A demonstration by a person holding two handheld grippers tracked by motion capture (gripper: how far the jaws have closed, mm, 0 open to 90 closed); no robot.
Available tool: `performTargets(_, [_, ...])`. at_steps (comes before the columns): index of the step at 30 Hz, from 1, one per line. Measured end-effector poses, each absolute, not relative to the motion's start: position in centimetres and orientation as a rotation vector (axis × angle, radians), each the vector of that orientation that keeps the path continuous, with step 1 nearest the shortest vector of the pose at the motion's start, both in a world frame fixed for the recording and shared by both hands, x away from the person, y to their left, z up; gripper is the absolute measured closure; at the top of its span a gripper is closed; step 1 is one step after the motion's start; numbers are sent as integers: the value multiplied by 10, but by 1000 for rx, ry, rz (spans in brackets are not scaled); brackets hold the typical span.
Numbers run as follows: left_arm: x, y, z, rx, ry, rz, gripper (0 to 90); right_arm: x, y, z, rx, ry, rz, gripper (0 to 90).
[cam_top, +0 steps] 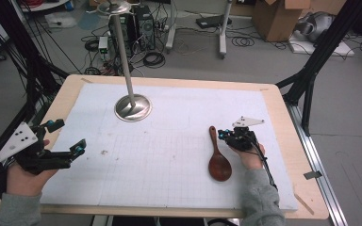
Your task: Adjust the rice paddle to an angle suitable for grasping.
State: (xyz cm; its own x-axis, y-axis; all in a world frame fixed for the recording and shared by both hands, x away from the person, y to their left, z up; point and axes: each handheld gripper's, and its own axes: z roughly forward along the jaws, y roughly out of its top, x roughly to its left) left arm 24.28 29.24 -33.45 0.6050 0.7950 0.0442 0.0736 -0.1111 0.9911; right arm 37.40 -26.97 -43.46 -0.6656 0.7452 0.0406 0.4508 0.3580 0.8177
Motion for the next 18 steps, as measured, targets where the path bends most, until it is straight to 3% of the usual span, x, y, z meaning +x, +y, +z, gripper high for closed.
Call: performTargets(18, [239, 294, -335, 1584, 740, 727, 33, 382, -263, -448, 1063, 2349, 1110, 895])
